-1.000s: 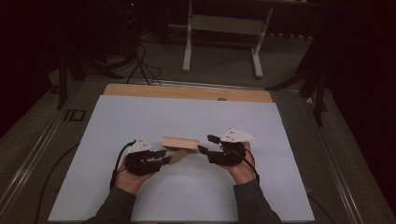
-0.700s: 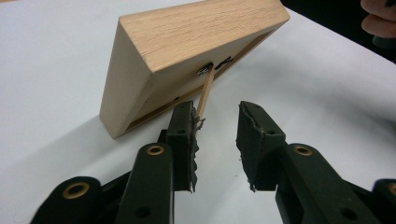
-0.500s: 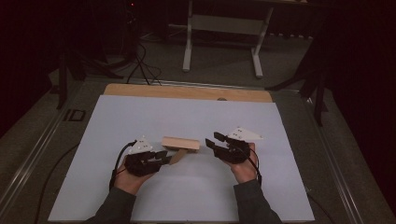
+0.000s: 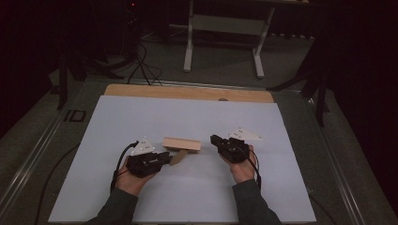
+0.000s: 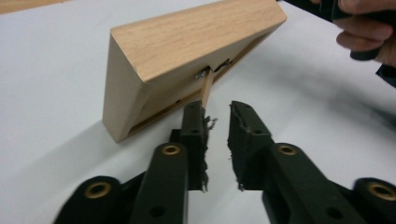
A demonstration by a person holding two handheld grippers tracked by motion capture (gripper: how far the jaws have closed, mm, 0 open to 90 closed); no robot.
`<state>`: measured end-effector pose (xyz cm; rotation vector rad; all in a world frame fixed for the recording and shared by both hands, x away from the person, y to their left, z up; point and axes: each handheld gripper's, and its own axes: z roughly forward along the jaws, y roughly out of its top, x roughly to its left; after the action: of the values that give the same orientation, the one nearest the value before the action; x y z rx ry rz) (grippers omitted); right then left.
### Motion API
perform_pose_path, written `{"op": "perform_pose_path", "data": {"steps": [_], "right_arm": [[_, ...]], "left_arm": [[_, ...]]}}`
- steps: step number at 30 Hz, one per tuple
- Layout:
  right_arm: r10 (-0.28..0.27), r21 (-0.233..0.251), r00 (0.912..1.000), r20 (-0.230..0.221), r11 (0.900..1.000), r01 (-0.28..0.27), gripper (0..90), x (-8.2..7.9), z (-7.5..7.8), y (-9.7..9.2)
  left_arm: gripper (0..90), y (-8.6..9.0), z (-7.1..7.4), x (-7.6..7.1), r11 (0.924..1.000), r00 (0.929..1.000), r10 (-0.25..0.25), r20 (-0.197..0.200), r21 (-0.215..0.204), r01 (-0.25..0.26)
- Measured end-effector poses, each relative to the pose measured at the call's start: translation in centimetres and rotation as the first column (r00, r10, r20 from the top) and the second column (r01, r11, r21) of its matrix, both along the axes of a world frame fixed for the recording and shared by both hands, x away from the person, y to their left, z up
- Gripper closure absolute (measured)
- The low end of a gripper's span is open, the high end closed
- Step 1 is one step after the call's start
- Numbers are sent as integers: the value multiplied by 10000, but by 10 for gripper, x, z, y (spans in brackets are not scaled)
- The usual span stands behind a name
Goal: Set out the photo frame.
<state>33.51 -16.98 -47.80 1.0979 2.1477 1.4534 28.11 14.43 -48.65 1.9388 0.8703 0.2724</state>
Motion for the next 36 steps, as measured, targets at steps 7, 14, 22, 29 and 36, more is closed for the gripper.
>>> {"op": "perform_pose_path", "data": {"steps": [7, 14, 22, 29, 36], "right_arm": [[741, 63, 9970, -204, 9972, -739, 894, 4, -6, 19], [869, 284, 9960, -186, 9959, -864, 900, 8, -4, 30], [946, 517, 9950, -307, 9943, -930, 900, 10, -5, 28], [951, 470, 9951, -255, 9945, -938, 899, 8, -5, 28], [1093, 348, 9939, -121, 9934, -1088, 898, 8, -5, 28]], "left_arm": [[895, 2, 1, 1, 9996, 9996, 271, -25, -53, -271], [898, -2, -1, 6, 9990, 9990, 433, -91, 123, -432], [898, -6, -5, 16, 9975, 9978, 647, -138, 298, -643], [898, -4, -3, 21, 9964, 9964, 839, -143, 108, -837], [899, -11, -5, 24, 9973, 9973, 701, -214, 212, -697]]}}
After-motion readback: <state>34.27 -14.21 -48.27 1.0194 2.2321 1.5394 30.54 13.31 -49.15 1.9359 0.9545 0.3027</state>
